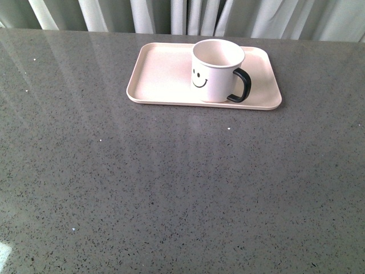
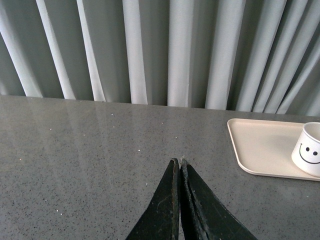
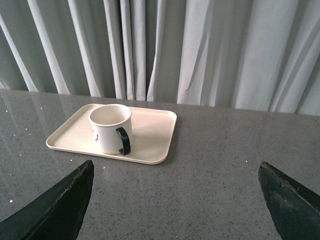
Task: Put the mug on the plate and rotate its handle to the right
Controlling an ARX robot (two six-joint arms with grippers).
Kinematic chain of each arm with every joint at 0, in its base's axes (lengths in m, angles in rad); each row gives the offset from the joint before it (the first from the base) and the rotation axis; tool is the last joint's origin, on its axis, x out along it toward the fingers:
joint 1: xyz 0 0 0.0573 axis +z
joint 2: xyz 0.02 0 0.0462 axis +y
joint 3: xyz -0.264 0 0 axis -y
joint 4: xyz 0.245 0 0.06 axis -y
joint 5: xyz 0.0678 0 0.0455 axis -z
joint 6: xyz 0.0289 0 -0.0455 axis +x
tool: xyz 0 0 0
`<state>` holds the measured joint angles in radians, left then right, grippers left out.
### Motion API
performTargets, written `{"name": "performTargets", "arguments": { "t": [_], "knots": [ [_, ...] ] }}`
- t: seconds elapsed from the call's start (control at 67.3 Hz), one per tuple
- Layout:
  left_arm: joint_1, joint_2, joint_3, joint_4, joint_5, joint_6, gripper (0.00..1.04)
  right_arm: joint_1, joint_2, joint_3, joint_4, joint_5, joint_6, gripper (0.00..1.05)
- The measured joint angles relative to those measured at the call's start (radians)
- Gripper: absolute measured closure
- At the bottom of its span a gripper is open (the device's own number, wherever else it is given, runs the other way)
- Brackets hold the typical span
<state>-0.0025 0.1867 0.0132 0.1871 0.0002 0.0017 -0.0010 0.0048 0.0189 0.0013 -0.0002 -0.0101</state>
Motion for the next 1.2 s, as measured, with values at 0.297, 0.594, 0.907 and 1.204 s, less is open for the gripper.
{"name": "performTargets", "arguments": {
  "t": [0.297,0.594,0.907,1.204],
  "knots": [
    [0.000,-0.170,0.000,-0.187,0.000,0.000,1.03,0.000,0.000,0.000,0.000,0.000,0.000,0.09],
    [0.000,-0.170,0.000,-0.188,0.000,0.000,0.75,0.000,0.000,0.000,0.000,0.000,0.000,0.09],
    [0.000,-0.171,0.000,-0.188,0.000,0.000,0.20,0.000,0.000,0.000,0.000,0.000,0.000,0.09],
    [0.000,-0.171,0.000,-0.188,0.001,0.000,0.09,-0.110,0.251,0.162,-0.346,-0.337,-0.151,0.09]
  ]
}}
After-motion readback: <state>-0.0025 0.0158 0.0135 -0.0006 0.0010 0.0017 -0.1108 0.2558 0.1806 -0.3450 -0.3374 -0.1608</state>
